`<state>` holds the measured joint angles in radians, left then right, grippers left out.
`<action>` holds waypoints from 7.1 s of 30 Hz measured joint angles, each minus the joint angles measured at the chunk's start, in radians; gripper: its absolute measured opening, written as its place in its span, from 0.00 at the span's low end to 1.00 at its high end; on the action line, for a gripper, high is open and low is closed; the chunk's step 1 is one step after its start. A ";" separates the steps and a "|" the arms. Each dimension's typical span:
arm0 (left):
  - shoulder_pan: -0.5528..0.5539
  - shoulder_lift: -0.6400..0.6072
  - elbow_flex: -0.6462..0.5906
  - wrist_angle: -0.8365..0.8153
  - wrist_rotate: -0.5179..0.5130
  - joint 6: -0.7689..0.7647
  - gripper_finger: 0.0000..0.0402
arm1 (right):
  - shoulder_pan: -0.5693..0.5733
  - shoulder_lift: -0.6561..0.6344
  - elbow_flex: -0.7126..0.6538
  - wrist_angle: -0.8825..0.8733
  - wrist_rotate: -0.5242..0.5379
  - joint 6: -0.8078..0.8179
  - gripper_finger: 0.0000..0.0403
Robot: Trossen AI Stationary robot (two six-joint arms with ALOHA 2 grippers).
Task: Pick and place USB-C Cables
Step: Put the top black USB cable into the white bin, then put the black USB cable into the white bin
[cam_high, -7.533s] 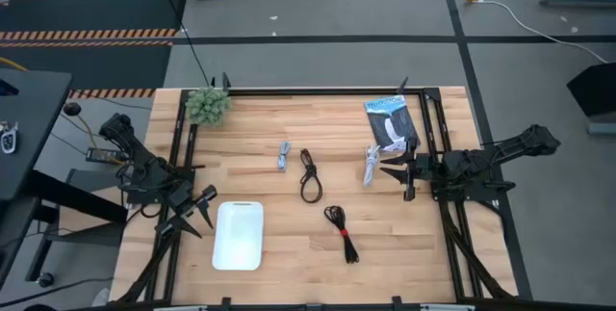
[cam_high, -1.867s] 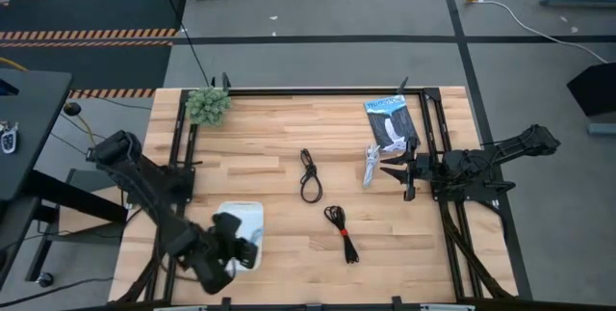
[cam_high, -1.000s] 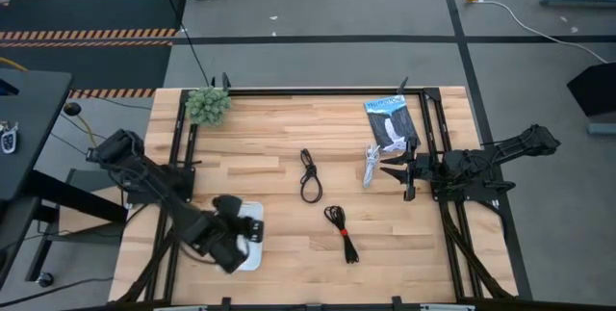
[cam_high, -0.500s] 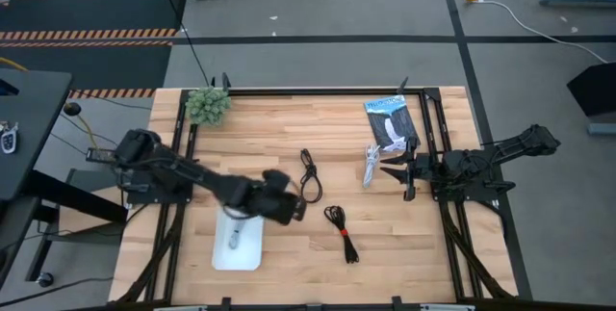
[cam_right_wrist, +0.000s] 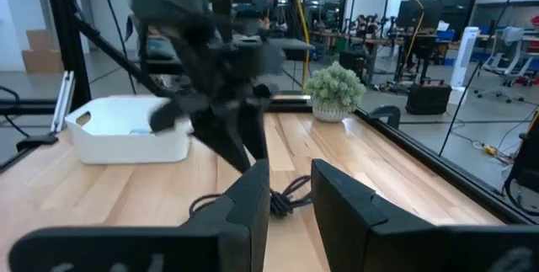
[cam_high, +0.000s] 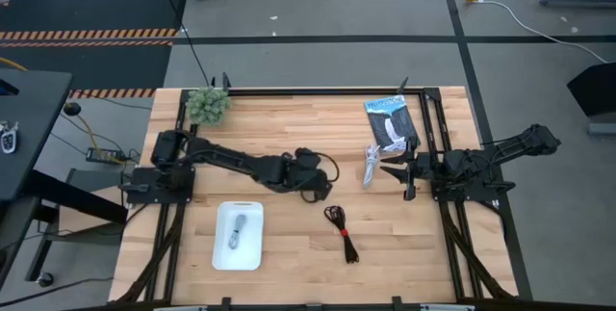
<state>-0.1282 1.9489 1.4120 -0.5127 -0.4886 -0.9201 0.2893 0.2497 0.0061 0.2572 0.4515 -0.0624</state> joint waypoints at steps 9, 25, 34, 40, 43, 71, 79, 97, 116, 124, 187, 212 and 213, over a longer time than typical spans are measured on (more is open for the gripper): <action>0.065 0.063 0.000 0.061 0.105 0.007 0.68 | 0.000 0.000 0.000 0.006 0.000 0.000 0.24; 0.106 0.132 0.000 -0.050 0.184 0.021 0.61 | 0.000 -0.001 0.000 0.021 0.000 0.000 0.24; 0.082 0.108 -0.001 -0.087 0.234 0.088 0.30 | 0.000 -0.001 0.000 0.028 0.000 0.000 0.24; 0.022 -0.014 -0.003 -0.156 0.225 0.037 0.21 | 0.000 -0.001 0.000 0.028 0.000 0.000 0.24; -0.033 -0.091 -0.002 -0.205 0.224 -0.014 0.22 | 0.000 -0.001 0.000 0.030 0.000 0.000 0.24; -0.634 -0.285 -0.001 -0.688 0.251 -0.957 0.23 | 0.000 -0.001 0.000 0.056 0.000 0.000 0.24; -0.589 -0.198 -0.001 -0.773 0.335 -0.906 0.35 | 0.000 -0.001 0.000 0.056 0.000 0.000 0.24; -0.499 -0.183 -0.001 -0.815 0.411 -0.814 0.57 | 0.000 -0.001 0.000 0.056 0.000 0.000 0.24; -0.448 -0.112 -0.013 -0.705 0.527 -0.687 0.35 | 0.000 -0.001 0.000 0.056 0.000 0.000 0.24; -0.437 -0.118 0.094 -0.825 0.468 -0.654 0.35 | 0.000 -0.001 0.000 0.056 0.000 0.000 0.24; -0.215 0.270 0.303 0.092 0.176 0.554 0.40 | 0.000 -0.001 0.000 0.063 0.000 0.000 0.24; -0.112 0.383 0.313 0.264 0.601 0.953 0.49 | 0.000 -0.001 0.000 0.065 0.000 0.000 0.24; -0.114 0.383 0.313 0.258 0.595 0.972 0.48 | 0.000 -0.001 0.000 0.065 0.000 0.000 0.24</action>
<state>-0.2420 2.3323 1.7248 -0.2551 0.1066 0.0520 0.2893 0.2488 0.0059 0.3219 0.4517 -0.0624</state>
